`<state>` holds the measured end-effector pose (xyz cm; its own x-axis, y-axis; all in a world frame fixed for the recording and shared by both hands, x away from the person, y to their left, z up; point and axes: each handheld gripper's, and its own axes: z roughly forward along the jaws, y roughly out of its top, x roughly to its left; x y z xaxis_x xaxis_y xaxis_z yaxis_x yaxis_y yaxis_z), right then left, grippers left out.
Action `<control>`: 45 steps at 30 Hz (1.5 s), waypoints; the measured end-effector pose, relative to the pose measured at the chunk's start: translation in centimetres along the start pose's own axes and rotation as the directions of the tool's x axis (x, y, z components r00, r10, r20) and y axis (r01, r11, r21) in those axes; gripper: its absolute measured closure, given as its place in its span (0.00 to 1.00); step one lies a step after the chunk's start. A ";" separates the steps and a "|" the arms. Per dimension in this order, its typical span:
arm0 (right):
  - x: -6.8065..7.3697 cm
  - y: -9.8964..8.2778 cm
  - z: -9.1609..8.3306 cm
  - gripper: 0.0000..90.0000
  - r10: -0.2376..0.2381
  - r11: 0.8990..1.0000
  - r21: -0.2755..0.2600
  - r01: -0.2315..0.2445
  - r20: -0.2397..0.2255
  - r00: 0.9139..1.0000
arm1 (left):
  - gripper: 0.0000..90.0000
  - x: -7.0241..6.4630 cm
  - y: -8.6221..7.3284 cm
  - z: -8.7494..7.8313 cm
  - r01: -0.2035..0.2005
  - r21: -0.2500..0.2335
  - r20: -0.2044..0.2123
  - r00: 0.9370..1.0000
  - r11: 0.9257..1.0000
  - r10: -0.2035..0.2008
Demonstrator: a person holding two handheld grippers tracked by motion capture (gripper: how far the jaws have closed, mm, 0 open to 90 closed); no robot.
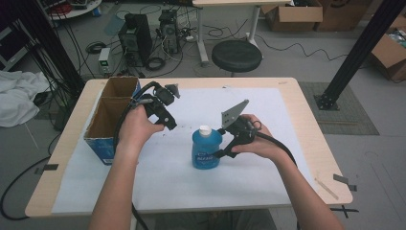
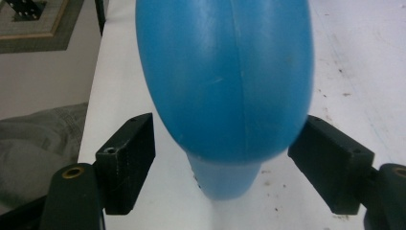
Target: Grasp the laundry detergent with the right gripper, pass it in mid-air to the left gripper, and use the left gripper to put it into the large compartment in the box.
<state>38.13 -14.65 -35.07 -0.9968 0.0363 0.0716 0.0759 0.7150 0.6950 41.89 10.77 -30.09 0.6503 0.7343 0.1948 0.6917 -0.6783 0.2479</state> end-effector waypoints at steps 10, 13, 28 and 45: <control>0.2 -0.3 1.5 0.30 -0.010 1.000 -0.022 0.010 -0.005 1.000 | 0.10 0.2 0.0 0.0 0.004 -0.004 0.003 1.000 1.000 -0.004; 0.2 -0.4 1.9 0.32 -0.013 0.999 -0.036 0.013 -0.011 1.000 | 0.10 0.2 0.0 0.0 0.005 -0.004 0.004 1.000 1.000 -0.005; 0.0 -1.2 2.6 0.47 -0.027 0.995 -0.098 0.028 0.013 1.000 | 0.10 0.3 -0.3 -0.2 0.009 -0.020 0.011 1.000 1.000 -0.009; 0.2 -1.2 2.5 0.50 -0.068 0.990 -0.120 0.069 0.015 0.998 | 0.10 0.0 -0.4 -0.6 -0.007 -0.044 0.026 1.000 0.999 0.008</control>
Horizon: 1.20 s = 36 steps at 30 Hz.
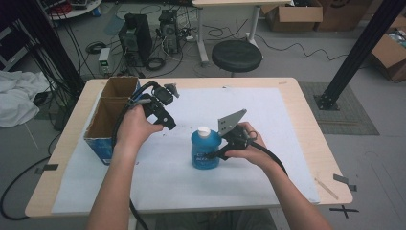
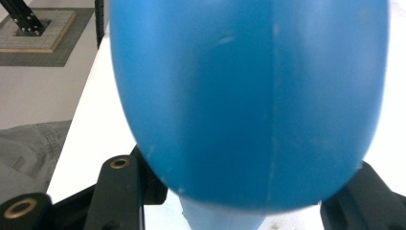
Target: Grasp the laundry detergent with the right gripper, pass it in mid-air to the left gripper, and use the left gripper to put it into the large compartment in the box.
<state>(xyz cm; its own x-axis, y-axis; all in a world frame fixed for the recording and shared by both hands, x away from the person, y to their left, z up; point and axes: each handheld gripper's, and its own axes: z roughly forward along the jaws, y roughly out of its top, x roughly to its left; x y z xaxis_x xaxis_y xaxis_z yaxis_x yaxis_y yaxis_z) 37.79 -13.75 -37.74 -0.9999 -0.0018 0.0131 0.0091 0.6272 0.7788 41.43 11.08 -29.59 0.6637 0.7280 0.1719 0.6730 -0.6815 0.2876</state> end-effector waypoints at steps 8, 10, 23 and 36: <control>-0.6 1.2 -1.3 0.51 -0.002 1.000 -0.001 0.002 -0.038 0.999 | 0.10 -0.5 0.3 -2.0 -0.056 -0.033 0.031 0.998 0.998 0.057; -0.7 1.7 -1.7 0.51 -0.010 1.000 0.006 0.010 -0.047 0.999 | 0.11 -0.6 0.3 -2.3 -0.066 -0.036 0.034 0.997 0.997 0.068; -1.2 4.4 -3.5 0.51 -0.025 0.999 0.037 0.028 -0.080 0.996 | 0.12 -2.3 1.2 -8.5 -0.210 -0.141 0.150 0.961 0.967 0.231; -1.0 5.9 -4.5 0.51 -0.033 0.998 0.048 0.038 -0.090 0.995 | 0.10 -4.4 1.6 -12.1 -0.302 -0.257 0.234 0.902 0.918 0.362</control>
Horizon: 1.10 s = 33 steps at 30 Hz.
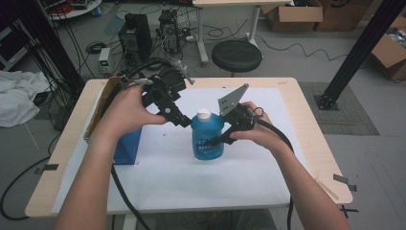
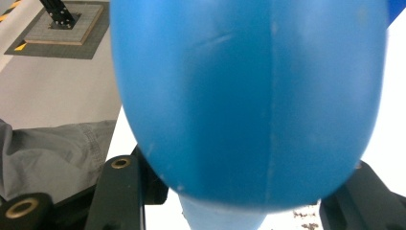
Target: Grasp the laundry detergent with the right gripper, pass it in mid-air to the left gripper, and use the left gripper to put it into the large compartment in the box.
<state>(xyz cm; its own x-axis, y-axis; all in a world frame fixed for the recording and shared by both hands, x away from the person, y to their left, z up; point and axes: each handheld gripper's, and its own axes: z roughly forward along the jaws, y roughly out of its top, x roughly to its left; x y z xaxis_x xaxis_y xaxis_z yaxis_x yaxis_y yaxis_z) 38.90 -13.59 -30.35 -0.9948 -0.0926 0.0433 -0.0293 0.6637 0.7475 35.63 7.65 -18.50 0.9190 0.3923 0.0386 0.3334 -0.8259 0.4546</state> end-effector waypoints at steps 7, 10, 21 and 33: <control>0.1 0.4 0.0 0.51 -0.002 1.000 0.003 0.002 -0.007 1.000 | 0.08 -1.0 1.1 0.3 -0.051 -0.003 0.013 0.999 0.999 0.051; 0.1 0.4 0.0 0.51 -0.003 1.000 0.003 0.003 -0.008 1.000 | 0.08 -1.3 1.3 0.6 -0.063 0.005 0.017 0.998 0.998 0.063; 0.3 0.8 0.3 0.51 -0.012 1.000 0.011 0.012 -0.017 1.000 | 0.07 -2.6 2.8 2.8 -0.124 0.083 0.026 0.992 0.989 0.123; 0.4 0.9 0.2 0.51 -0.011 1.000 0.015 0.011 -0.023 1.000 | 0.08 -3.5 3.8 5.0 -0.158 0.163 0.009 0.987 0.974 0.158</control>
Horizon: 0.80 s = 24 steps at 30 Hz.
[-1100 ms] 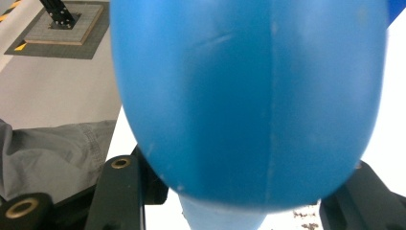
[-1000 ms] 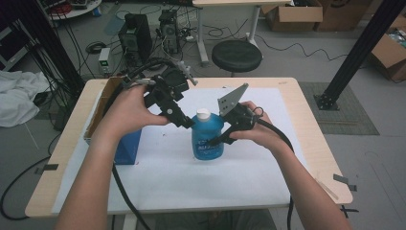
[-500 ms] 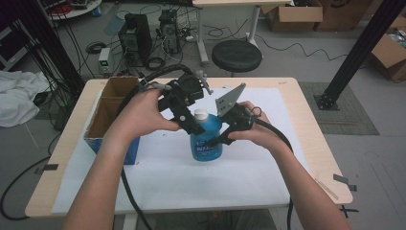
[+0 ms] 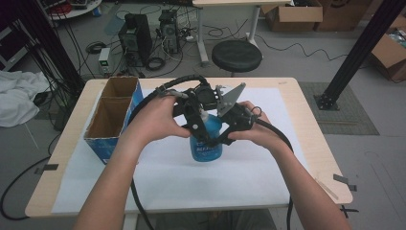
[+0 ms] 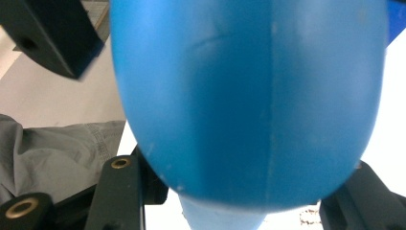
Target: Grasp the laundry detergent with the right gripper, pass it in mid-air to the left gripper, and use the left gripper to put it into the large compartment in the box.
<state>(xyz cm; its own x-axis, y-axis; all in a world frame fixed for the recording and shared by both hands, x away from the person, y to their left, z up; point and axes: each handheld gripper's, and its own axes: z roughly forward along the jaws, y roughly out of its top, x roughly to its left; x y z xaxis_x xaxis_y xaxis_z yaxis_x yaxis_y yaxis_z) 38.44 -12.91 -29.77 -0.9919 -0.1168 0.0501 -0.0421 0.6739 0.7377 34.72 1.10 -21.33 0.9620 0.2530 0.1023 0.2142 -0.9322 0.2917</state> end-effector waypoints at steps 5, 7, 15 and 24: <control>0.0 0.0 0.0 0.51 -0.002 1.000 -0.002 0.002 -0.002 1.000 | 0.10 -0.2 0.2 0.4 -0.004 0.024 -0.010 1.000 1.000 0.004; 0.0 0.0 0.0 0.51 -0.002 1.000 0.001 0.002 -0.004 1.000 | 0.10 -0.1 0.2 0.4 -0.011 0.036 -0.015 1.000 0.999 0.011; 0.0 0.0 0.0 0.51 0.001 1.000 -0.001 -0.001 -0.007 1.000 | 0.15 -0.2 0.3 0.6 -0.019 0.049 -0.016 1.000 0.999 0.019; -0.1 -0.2 0.1 0.51 0.009 1.000 -0.004 -0.009 -0.011 1.000 | 0.18 -0.3 0.4 0.7 -0.019 0.048 -0.014 1.000 0.999 0.019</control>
<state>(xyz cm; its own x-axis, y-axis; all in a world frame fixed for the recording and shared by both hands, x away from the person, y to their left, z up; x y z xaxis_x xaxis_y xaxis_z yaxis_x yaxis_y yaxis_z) 38.52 -12.96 -29.97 -0.9909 -0.1186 0.0635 -0.0330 0.6719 0.7399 34.62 0.48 -21.93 0.9636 0.2385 0.1210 0.2040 -0.9480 0.2442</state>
